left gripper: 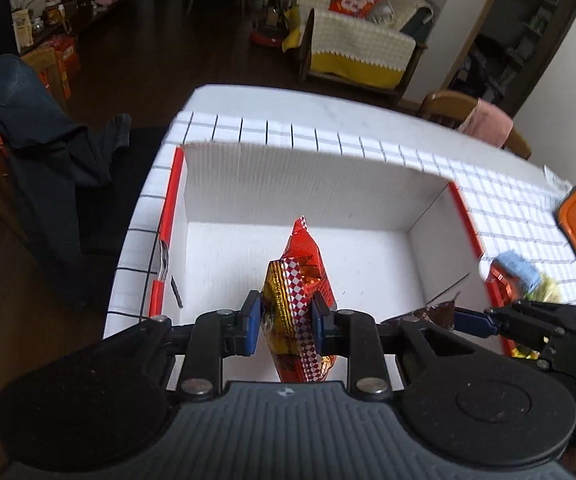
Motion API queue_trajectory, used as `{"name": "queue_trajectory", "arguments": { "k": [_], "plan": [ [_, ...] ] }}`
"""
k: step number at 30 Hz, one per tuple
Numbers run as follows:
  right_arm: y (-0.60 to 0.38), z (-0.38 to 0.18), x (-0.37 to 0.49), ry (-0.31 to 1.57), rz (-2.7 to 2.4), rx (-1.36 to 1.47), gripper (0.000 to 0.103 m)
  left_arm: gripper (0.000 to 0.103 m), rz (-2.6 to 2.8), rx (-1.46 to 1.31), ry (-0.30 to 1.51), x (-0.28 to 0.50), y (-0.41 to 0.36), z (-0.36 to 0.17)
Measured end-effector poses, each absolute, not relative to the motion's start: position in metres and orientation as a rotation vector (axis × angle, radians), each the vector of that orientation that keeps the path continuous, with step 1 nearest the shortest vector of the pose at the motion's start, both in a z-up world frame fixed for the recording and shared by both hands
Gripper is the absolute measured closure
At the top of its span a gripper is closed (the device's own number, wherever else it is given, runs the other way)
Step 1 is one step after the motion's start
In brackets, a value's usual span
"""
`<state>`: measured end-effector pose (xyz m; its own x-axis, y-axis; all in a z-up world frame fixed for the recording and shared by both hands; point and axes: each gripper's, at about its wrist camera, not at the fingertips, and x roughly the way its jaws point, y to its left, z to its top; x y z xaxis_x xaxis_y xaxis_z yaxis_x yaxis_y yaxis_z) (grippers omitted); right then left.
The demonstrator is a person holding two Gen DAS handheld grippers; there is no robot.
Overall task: Organize snacks
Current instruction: 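Carry both snacks over the red box and open both grippers to drop them, then withdraw both tools from the box back toward the snack pile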
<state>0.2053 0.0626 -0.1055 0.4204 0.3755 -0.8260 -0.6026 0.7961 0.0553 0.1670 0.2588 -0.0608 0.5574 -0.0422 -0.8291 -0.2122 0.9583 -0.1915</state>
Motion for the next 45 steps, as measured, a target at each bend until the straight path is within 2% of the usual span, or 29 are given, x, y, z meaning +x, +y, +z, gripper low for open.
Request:
{"name": "queue_trajectory", "arguments": {
  "k": [13, 23, 28, 34, 37, 40, 45],
  "plan": [
    [0.077, -0.126, 0.209, 1.027, 0.579, -0.301, 0.075, 0.078, 0.064, -0.231, 1.027, 0.167, 0.261, -0.086],
    [0.079, -0.119, 0.204, 1.014, 0.574, -0.277, 0.071, 0.076, 0.073, -0.255, 1.038, 0.156, 0.271, -0.086],
    [0.068, -0.101, 0.196, 0.982, 0.575, -0.225, 0.069, 0.053, 0.075, -0.287, 1.01, 0.146, 0.278, -0.077],
    [0.054, -0.074, 0.179, 0.935, 0.586, -0.175, 0.066, 0.049, 0.072, -0.273, 0.959, 0.127, 0.274, -0.057],
    [0.048, -0.062, 0.171, 0.915, 0.586, -0.14, 0.062, 0.042, 0.059, -0.265, 0.924, 0.117, 0.268, -0.045],
    [0.042, -0.051, 0.162, 0.891, 0.581, -0.114, 0.059, 0.041, 0.046, -0.246, 0.891, 0.108, 0.261, -0.034],
    [0.029, -0.038, 0.149, 0.861, 0.557, -0.064, 0.054, 0.029, 0.008, -0.227, 0.837, 0.093, 0.245, -0.015]
  ]
}}
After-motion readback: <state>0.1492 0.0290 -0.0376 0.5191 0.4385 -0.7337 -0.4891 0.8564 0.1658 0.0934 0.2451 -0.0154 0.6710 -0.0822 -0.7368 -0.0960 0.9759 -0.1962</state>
